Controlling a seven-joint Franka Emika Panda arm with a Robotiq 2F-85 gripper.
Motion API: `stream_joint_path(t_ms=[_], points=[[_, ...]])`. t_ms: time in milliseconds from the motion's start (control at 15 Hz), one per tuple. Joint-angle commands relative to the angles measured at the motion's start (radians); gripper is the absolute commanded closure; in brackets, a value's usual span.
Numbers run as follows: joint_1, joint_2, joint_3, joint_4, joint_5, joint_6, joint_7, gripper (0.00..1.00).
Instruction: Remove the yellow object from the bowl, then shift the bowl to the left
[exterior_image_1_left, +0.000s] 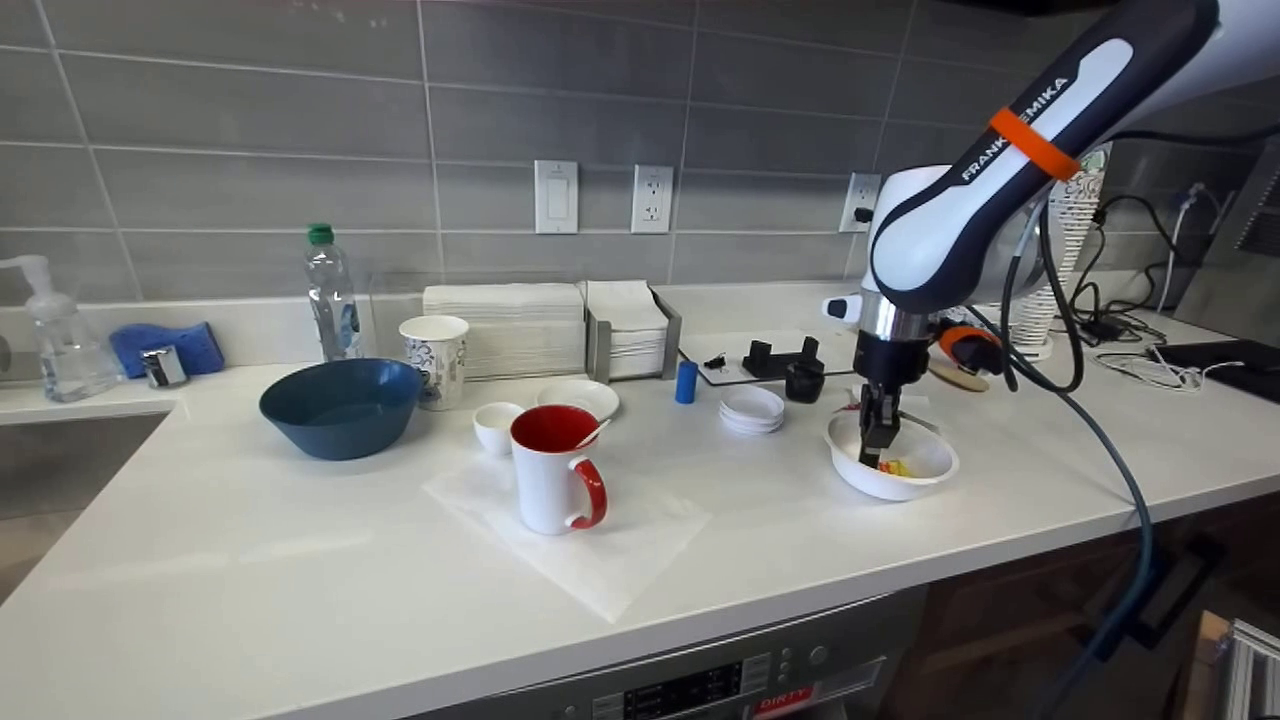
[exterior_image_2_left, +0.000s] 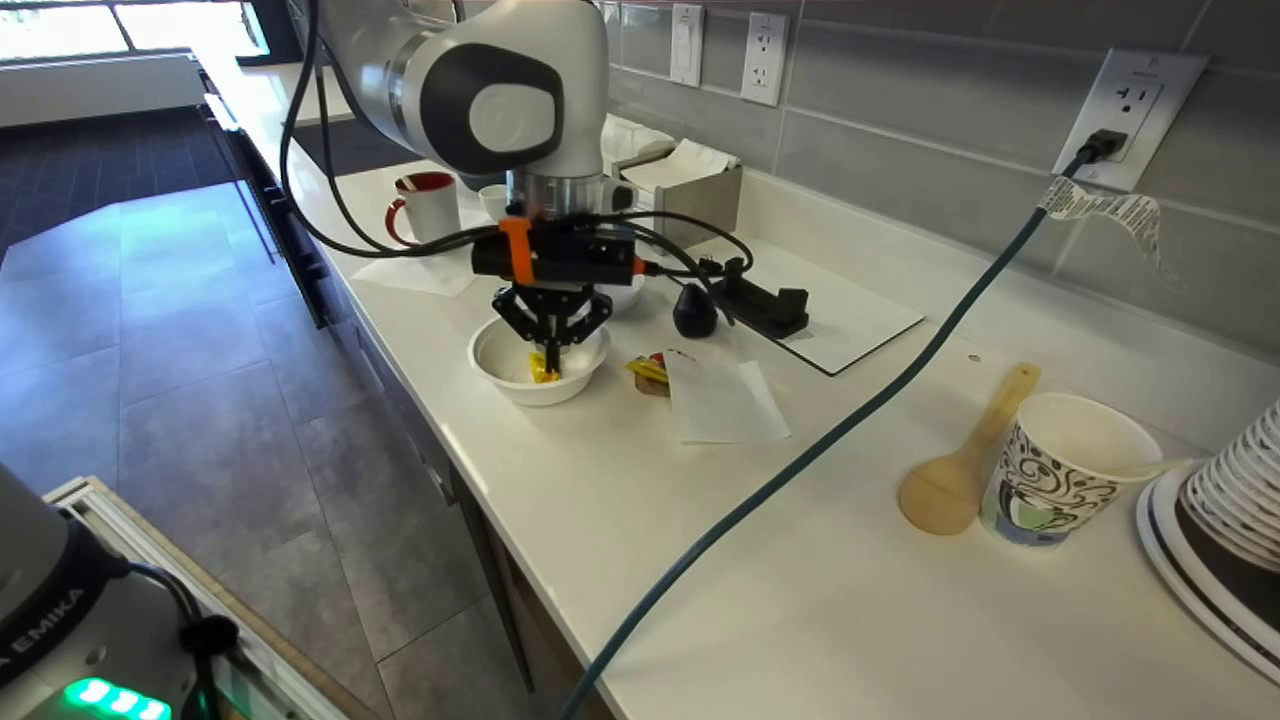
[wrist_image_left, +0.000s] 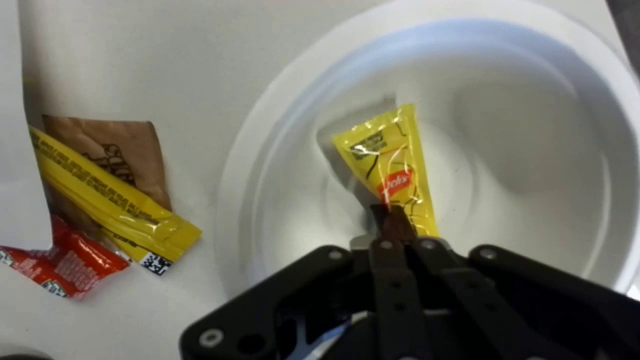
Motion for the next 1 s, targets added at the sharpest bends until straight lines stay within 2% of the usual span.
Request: stream_joint_path(t_ms=[0, 467, 733, 933], points=[[-0.017, -0.046, 0.018, -0.024, 0.016, 0.01, -0.007, 1.0], [-0.02, -0.151, -0.012, 0.014, 0.04, -0.07, 0.013, 1.0], [-0.029, -0.147, -0.043, 0.076, 0.083, -0.099, 0.031, 1.0], [-0.036, -0.105, -0.061, 0.122, 0.126, -0.065, 0.057, 1.0]])
